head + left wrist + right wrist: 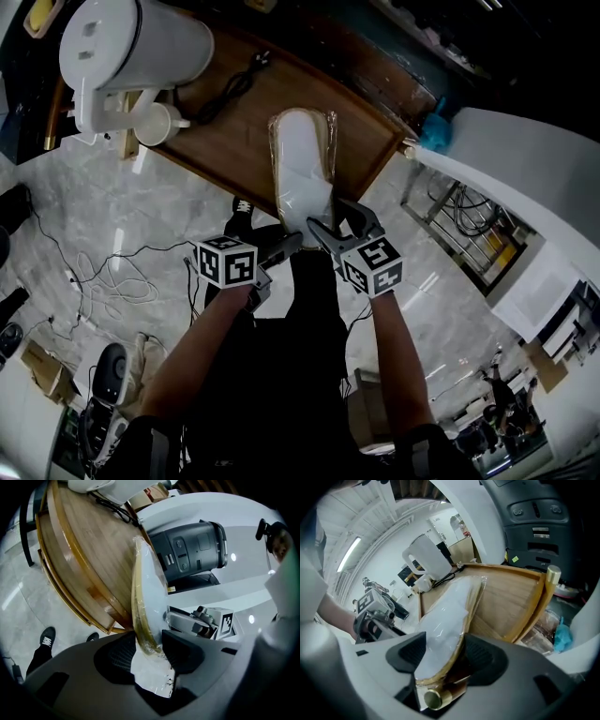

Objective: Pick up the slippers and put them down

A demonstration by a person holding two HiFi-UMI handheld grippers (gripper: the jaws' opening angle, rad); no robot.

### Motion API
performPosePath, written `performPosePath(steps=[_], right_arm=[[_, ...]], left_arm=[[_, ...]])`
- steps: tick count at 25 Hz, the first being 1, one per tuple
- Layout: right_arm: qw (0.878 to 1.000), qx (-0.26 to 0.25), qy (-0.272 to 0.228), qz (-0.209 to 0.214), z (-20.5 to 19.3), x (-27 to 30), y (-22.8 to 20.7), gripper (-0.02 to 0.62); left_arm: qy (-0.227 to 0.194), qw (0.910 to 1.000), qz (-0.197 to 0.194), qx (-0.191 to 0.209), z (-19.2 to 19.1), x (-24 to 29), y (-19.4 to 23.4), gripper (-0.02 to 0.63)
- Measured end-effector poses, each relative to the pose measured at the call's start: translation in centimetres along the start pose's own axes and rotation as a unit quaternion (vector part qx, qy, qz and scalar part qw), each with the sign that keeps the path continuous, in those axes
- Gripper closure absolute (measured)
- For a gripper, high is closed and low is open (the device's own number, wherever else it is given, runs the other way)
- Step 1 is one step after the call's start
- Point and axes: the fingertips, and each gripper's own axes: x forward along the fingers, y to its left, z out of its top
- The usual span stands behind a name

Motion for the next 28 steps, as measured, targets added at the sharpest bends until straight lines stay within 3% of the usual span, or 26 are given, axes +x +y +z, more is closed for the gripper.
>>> performPosePath(steps=[9, 14, 19, 28], right_arm=[[0.998, 0.029, -0.046, -0.011, 1.1, -0.4, 0.8, 0.333], [0.996, 0.021, -0.084, -0.016, 3.3, -1.1, 2.3, 0.333], [0.994, 0.004, -0.107, -0.022, 5.9, -2.5, 4.8, 0.334], [0.983, -0.011, -0.17, -0.062, 10.9, -7.3, 10.4, 0.35]], left_arm=[[0.007, 0.9998, -0.001, 0.02, 0.8, -1.1, -0.5, 0.434], [0.005, 0.999, 0.003, 0.044, 1.6, -2.5, -1.4, 0.434], [-0.001, 0.998, -0.007, 0.063, 2.3, -5.0, -3.4, 0.434], [-0.005, 0.9905, -0.033, 0.133, 4.0, -11.2, -9.4, 0.434]])
